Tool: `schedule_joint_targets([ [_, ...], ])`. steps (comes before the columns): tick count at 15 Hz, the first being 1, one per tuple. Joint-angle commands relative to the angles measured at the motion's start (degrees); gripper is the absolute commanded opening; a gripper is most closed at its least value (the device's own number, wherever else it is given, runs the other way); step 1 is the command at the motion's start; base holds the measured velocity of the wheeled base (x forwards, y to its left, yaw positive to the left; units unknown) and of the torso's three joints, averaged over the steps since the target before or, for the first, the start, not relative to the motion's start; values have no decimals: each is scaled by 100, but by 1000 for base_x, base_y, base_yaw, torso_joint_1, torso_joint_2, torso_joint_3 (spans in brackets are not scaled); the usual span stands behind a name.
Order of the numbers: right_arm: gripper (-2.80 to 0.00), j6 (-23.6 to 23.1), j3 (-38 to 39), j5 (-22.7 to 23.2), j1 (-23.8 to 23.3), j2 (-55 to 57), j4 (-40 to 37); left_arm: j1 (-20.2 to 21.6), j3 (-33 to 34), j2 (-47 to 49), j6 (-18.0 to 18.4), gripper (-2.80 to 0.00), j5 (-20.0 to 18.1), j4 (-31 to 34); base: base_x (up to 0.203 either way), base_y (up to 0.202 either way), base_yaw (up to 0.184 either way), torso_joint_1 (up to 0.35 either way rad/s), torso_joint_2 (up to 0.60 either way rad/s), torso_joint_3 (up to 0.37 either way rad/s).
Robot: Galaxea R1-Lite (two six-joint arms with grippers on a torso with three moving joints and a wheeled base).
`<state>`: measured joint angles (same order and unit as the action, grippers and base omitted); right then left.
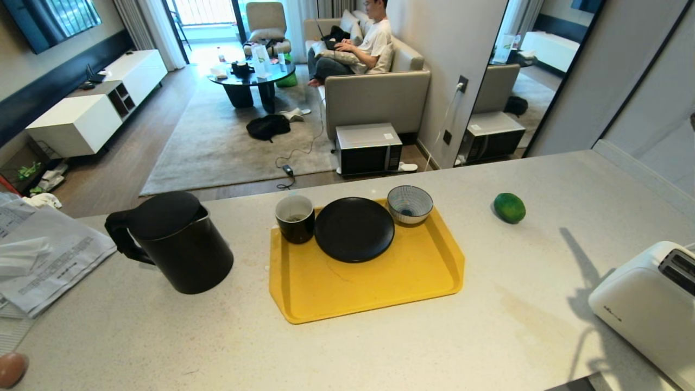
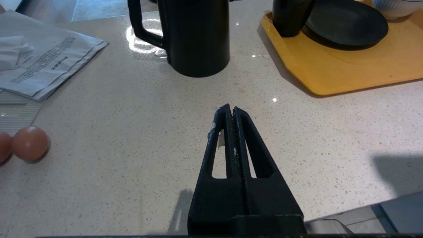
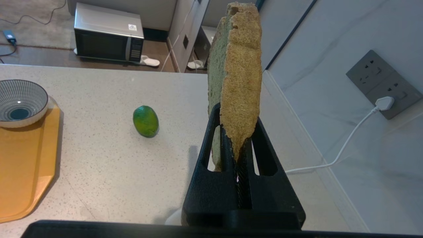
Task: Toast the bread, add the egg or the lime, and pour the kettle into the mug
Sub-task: Put the baked bread on a plate
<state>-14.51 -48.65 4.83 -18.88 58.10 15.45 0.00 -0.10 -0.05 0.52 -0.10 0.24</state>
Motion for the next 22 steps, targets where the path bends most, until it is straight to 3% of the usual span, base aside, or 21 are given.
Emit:
schedule_joint_targets([
  [1, -280, -17, 31, 12, 9, 8, 11, 0, 1, 5, 0, -280, 1, 2, 0, 0, 0, 0, 0, 0],
  [19, -280, -351, 193, 24, 596, 89, 50, 0, 1, 5, 0, -280, 1, 2, 0, 0, 0, 0, 0, 0],
  [22, -280, -420, 401, 27, 596, 161, 427, 0, 1, 5, 0, -280, 1, 2, 0, -5, 15, 2, 1, -1],
])
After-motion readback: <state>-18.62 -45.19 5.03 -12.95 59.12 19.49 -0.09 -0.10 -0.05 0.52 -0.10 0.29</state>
